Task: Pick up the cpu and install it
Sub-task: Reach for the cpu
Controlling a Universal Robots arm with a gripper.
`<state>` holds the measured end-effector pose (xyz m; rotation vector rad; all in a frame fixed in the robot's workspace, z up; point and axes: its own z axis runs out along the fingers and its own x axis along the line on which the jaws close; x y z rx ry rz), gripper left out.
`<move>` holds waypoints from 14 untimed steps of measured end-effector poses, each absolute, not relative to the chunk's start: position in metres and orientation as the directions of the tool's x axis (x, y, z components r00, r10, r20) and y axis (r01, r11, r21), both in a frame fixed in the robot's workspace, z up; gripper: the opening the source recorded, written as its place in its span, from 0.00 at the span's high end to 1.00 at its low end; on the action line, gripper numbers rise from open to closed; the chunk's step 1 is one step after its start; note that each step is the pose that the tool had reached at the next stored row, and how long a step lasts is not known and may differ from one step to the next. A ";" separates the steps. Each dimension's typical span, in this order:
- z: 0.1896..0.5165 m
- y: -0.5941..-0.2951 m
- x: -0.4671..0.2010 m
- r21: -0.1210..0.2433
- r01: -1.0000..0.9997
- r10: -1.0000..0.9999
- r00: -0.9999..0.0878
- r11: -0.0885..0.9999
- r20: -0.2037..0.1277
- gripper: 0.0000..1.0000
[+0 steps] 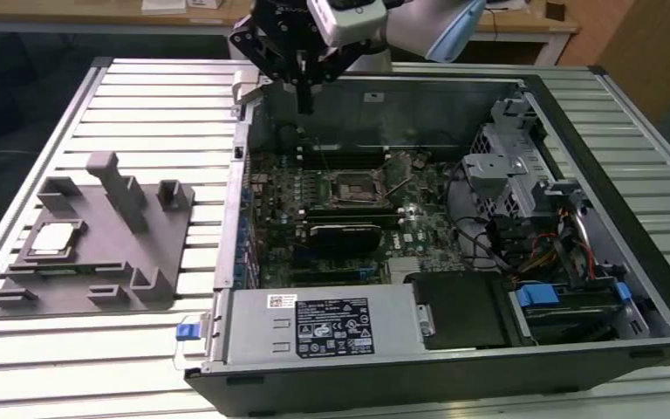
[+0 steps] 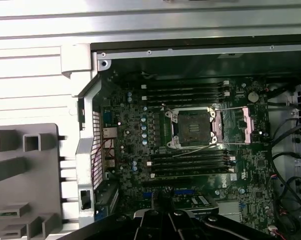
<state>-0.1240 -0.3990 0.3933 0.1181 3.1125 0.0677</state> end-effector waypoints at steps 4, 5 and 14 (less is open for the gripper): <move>0.393 -0.399 -0.127 0.044 0.075 0.076 -0.997 0.996 -0.024 0.89; 0.393 -0.399 -0.128 0.044 0.075 0.076 -0.997 0.996 -0.024 0.89; 0.393 -0.399 -0.136 0.044 0.075 0.076 -0.997 0.996 -0.024 0.89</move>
